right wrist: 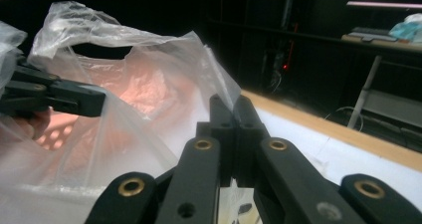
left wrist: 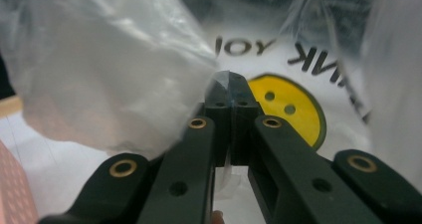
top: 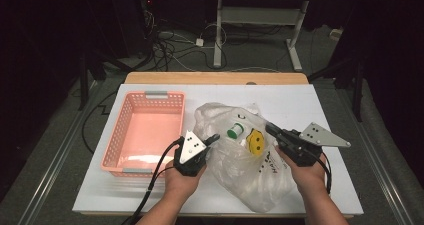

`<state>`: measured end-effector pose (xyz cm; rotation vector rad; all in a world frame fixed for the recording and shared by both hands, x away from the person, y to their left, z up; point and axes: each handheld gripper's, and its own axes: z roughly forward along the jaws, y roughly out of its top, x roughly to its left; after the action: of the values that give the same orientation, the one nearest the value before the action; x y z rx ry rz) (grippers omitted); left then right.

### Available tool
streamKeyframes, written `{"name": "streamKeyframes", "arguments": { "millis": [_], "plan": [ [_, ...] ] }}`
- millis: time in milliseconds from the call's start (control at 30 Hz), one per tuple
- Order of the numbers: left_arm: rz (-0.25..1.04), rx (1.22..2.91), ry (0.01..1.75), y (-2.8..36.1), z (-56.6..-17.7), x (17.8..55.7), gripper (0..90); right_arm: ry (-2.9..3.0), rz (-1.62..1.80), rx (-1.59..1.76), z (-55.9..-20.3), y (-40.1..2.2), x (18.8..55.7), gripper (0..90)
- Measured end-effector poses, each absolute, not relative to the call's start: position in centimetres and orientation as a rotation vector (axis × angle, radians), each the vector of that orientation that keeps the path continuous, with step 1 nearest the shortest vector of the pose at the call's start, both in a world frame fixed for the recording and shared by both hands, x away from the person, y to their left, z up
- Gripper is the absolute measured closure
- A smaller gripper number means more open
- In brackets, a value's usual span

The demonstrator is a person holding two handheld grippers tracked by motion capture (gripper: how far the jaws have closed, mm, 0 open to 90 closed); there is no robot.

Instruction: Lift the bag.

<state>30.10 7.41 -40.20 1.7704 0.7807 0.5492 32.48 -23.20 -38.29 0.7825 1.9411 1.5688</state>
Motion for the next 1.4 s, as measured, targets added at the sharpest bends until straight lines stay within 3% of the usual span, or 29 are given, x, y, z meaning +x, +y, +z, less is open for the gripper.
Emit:
{"name": "streamKeyframes", "arguments": {
  "millis": [333,567,767,867,1100,1400],
  "plan": [
    [0.654,1.668,0.691,6.3,-35.0,32.5,88.1,1.812,1.6,0.793,-35.6,-21.9,34.5,90.0],
    [0.705,1.63,0.619,4.3,-29.9,34.5,88.0,1.713,1.607,0.773,-31.7,-22.0,35.7,90.0],
    [0.701,1.601,0.566,2.7,-27.0,35.4,88.0,1.637,1.611,0.758,-28.5,-23.0,36.4,90.0],
    [0.686,1.595,0.553,1.9,-26.1,35.7,88.0,1.648,1.601,0.794,-28.7,-23.2,37.1,90.0],
    [0.687,1.623,0.586,1.5,-26.9,37.0,88.0,1.708,1.557,0.88,-31.3,-23.4,38.9,90.0],
    [0.672,1.69,0.724,2.1,-29.5,40.4,87.7,1.6,1.522,0.929,-29.3,-26.7,39.8,90.0]
  ]
}}
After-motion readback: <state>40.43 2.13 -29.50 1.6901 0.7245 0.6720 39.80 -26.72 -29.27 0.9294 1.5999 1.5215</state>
